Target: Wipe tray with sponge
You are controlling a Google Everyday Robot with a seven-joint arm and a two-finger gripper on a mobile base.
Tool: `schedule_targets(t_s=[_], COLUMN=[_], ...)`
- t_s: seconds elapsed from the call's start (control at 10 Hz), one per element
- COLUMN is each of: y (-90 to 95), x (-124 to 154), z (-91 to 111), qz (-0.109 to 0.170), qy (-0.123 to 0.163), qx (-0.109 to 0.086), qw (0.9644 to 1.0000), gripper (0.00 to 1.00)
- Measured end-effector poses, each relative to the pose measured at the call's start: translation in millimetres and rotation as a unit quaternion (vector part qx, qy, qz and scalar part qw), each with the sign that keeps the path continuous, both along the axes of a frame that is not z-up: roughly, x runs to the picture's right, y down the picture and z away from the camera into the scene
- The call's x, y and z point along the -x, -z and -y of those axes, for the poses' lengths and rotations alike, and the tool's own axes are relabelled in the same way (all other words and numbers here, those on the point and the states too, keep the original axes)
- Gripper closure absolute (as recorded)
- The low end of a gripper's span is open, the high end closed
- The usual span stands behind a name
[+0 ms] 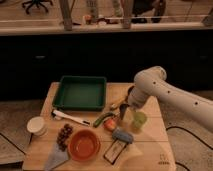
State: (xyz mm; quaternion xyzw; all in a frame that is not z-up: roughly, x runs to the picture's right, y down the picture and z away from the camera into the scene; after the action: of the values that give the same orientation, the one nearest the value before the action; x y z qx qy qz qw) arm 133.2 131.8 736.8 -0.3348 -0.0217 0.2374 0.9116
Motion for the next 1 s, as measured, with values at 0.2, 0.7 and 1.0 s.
schedule_targets(t_s=[0.2, 0.7, 1.0], y=[1.6, 4.0, 4.0], x=[7.5, 20.0, 25.1], z=[-22.1, -52.5, -72.4], qz=[0.005, -0.003, -0.017], qy=[0.007, 0.011, 0.01], qx=[0.013, 0.027, 0.038], qw=[0.9999, 0.9996, 0.9991], gripper=[0.2, 0.2, 0.2])
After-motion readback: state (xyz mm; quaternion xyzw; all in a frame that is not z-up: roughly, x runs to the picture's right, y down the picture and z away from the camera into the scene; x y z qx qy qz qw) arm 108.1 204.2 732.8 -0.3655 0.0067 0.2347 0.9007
